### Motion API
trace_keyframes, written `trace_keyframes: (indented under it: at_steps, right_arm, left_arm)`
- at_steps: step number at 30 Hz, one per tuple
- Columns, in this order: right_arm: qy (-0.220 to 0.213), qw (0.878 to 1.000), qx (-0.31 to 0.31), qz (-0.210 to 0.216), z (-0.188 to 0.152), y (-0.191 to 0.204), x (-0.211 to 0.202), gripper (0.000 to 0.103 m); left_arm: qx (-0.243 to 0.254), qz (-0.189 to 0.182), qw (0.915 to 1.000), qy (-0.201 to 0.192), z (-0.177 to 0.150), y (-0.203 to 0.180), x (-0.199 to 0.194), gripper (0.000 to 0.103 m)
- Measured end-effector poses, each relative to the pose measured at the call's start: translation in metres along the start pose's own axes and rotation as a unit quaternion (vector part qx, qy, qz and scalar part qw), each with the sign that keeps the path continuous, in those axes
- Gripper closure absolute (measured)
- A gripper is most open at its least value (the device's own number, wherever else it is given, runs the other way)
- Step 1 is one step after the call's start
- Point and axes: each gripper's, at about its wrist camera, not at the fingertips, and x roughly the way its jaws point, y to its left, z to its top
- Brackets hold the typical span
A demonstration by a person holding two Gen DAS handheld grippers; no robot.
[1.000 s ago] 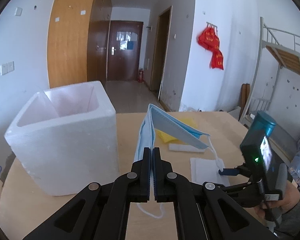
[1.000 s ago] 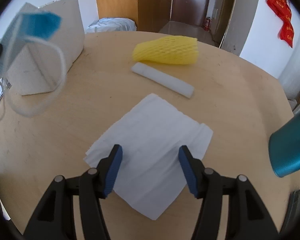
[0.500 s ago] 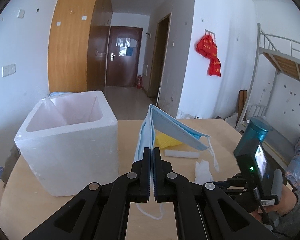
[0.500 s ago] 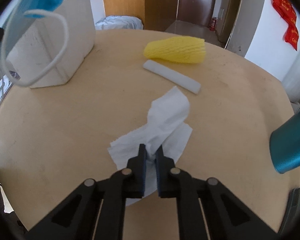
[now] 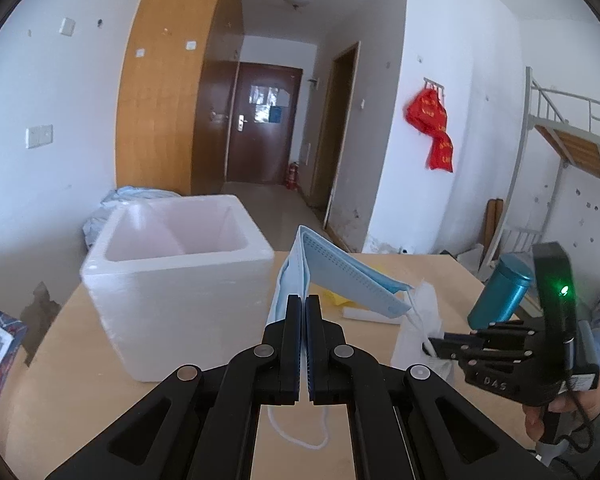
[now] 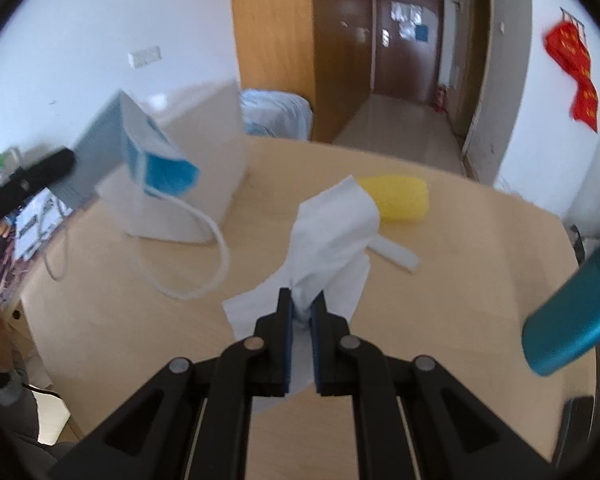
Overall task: Organize soft objects
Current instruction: 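Carry the blue mask with the left gripper over the foam box while the right gripper carries the tissue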
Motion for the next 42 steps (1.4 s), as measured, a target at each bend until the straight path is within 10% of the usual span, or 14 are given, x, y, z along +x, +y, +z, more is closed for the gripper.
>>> trace_keyframes:
  at_steps: [22,42]
  right_arm:
    - [-0.066,0.988,-0.097,0.105,0.057,0.088,-0.013,0.092]
    - [-0.086,0.988,-0.092,0.092,0.097,0.081,0.000,0.092]
  left_arm:
    - [-0.032,0.105,0.9933,-0.037,0.009,0.045,-0.063,0.101]
    - [-0.040,0.113,0.9916,-0.049,0.057,0.067,-0.028,0.101]
